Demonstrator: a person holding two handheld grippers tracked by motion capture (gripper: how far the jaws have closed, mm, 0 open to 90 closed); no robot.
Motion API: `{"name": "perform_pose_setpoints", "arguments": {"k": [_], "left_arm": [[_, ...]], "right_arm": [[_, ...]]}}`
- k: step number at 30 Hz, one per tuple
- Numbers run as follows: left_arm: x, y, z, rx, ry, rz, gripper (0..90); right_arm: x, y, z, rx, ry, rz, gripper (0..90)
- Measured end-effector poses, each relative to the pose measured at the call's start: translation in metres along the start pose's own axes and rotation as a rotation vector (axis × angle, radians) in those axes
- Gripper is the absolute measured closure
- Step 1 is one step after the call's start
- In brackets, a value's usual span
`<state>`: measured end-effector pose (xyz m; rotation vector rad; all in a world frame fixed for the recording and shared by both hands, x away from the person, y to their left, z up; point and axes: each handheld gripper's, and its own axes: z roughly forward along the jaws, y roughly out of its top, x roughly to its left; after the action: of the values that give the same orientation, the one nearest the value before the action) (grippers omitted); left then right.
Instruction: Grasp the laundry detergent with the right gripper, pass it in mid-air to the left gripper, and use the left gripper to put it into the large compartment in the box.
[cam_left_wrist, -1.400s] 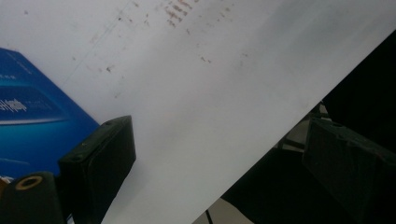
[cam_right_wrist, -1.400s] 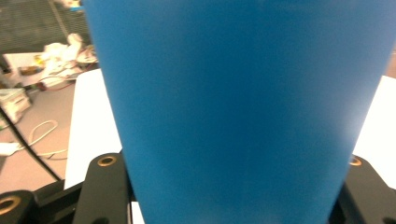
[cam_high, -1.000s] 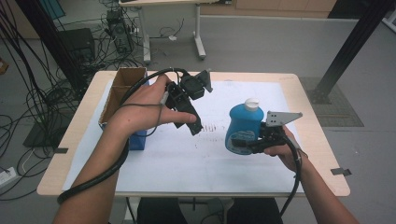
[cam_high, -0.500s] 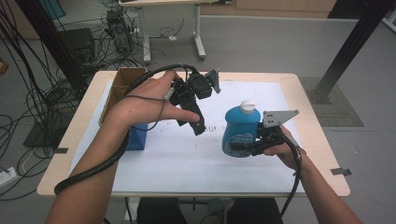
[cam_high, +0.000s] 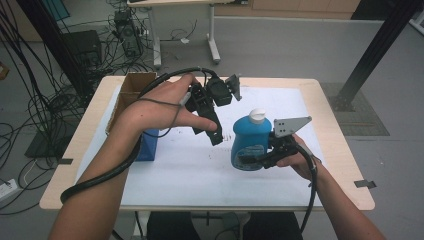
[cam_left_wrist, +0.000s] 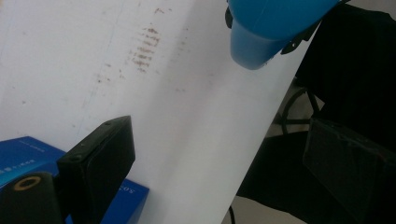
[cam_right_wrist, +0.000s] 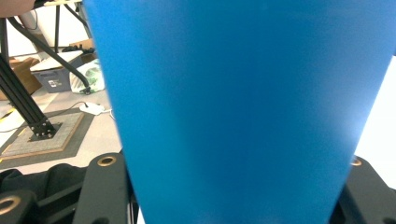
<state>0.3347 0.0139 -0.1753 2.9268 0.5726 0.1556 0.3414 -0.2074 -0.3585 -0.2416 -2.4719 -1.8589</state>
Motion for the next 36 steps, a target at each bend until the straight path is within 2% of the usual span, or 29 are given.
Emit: {"name": "perform_pose_setpoints", "arguments": {"k": [10,13,23,36], "left_arm": [[-0.001,0.007,0.002,0.001,-0.004,0.032,9.3],[-0.001,0.009,0.001,-0.002,-0.010,0.052,9.3],[0.000,0.013,0.001,0.006,-0.018,0.094,9.0],[-0.007,0.021,0.005,0.030,-0.034,0.140,9.1]], "right_arm": [[0.002,0.009,0.013,0.022,0.040,-0.025,41.4],[0.002,0.011,0.022,0.027,0.063,-0.031,41.4],[0.004,0.014,0.045,0.046,0.092,-0.034,41.5],[0.004,0.018,0.049,0.059,0.095,-0.041,41.5]]}}
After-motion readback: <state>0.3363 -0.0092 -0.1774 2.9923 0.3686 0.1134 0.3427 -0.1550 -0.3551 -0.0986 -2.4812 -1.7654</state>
